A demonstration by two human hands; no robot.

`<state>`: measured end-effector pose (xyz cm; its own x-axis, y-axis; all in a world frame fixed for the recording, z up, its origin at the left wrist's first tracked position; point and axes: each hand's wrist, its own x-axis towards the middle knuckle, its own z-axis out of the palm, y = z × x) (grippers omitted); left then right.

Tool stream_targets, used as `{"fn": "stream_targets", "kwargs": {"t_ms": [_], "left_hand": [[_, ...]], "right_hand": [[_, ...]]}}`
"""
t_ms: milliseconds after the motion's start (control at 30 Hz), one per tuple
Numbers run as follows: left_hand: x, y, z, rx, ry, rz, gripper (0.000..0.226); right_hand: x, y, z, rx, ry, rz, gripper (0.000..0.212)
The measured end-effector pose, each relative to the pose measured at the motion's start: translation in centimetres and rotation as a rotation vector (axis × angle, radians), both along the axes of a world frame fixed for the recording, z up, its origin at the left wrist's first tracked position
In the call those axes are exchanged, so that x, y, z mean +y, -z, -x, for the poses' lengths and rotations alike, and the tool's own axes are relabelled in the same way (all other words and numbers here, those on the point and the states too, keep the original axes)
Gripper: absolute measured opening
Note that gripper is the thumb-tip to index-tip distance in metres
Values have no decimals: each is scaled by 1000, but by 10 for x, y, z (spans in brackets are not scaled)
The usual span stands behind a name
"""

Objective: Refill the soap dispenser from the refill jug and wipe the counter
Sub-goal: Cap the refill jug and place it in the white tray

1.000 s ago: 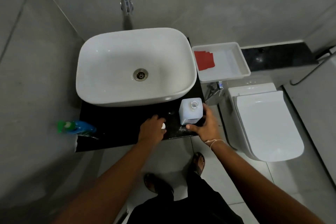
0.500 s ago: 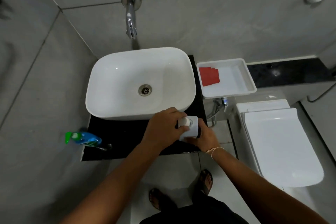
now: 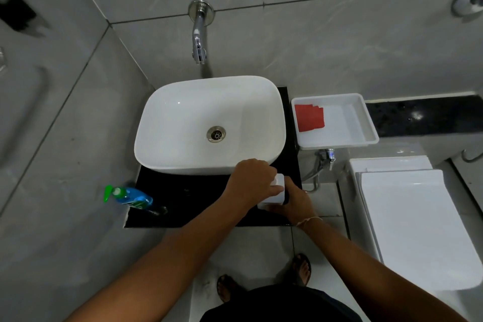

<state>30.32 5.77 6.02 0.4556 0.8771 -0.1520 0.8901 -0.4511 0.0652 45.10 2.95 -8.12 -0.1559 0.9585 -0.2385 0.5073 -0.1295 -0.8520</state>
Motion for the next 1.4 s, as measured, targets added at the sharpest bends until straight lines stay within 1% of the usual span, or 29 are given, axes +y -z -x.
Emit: {"fn": "stream_targets", "kwargs": {"t_ms": [67,133,167,200,267,300,367,400,467,500,533,567,600,633,667,733,800,867,933,1000,1067,1133,1200,1267,1300,1333,1400], "left_hand": [[1,1,-1,-4,22,16,43],[3,2,3,-36,102,34,38],[3,2,7,-48,158,44,43],[2,3,10,-47,189,49,56],[1,3,15,-53,113,41,80],[2,4,15,-61,40,30,82],[6,3,14,-63,-46,-3,68],[8,2,14,-71,-42,-15,60],[8,-3,16,-98,29,20,43],[8,-3,18,-108,96,35,41],[7,-2,19,-103,157,49,47],[7,-2,20,-94,167,60,56],[8,-2,20,-77,128,52,61],[10,-1,20,-76,74,32,61],[12,0,19,-70,42,19,56],[11,0,20,-67,84,44,47],[8,2,20,-70,147,76,57],[8,3,19,-63,60,9,60],[11,3,17,-69,-16,-64,52],[11,0,16,-124,69,3,37],[12,-1,17,-132,156,61,45],[14,-1,16,-97,73,28,49],[16,0,14,-66,35,0,44],[16,1,13,-73,108,13,37],[16,1,14,-80,138,24,38],[17,2,15,-86,148,29,42],[16,5,14,-82,80,19,54]], "right_hand": [[1,0,0,-7,-7,12,82],[2,-1,1,-16,1,15,85],[2,-2,1,-17,5,9,86],[2,-3,2,-15,6,3,88],[3,-6,3,-2,9,0,89],[3,-6,3,5,11,3,87],[4,-5,4,14,10,7,81],[4,-5,4,12,7,9,81],[6,-5,6,-2,7,0,85],[6,-6,7,-10,8,-9,87],[6,-7,7,-22,7,-11,90],[7,-8,7,-31,4,-8,91],[7,-8,7,-31,4,-5,90],[8,-9,7,-25,6,-4,88],[9,-9,7,-19,7,0,87],[9,-9,7,-18,7,4,88],[9,-9,8,-22,6,-10,90],[10,-9,8,-15,1,-3,88],[10,-9,7,-12,-10,9,83],[11,-8,6,-6,-12,13,82],[12,-8,6,-10,-15,5,84],[13,-7,5,-4,-20,14,85],[14,-5,5,-15,-28,25,82],[15,-4,5,-34,-24,22,82],[15,-4,5,-38,-22,19,82],[16,-4,4,-37,-23,18,82],[17,-3,3,-29,-32,27,81]]}}
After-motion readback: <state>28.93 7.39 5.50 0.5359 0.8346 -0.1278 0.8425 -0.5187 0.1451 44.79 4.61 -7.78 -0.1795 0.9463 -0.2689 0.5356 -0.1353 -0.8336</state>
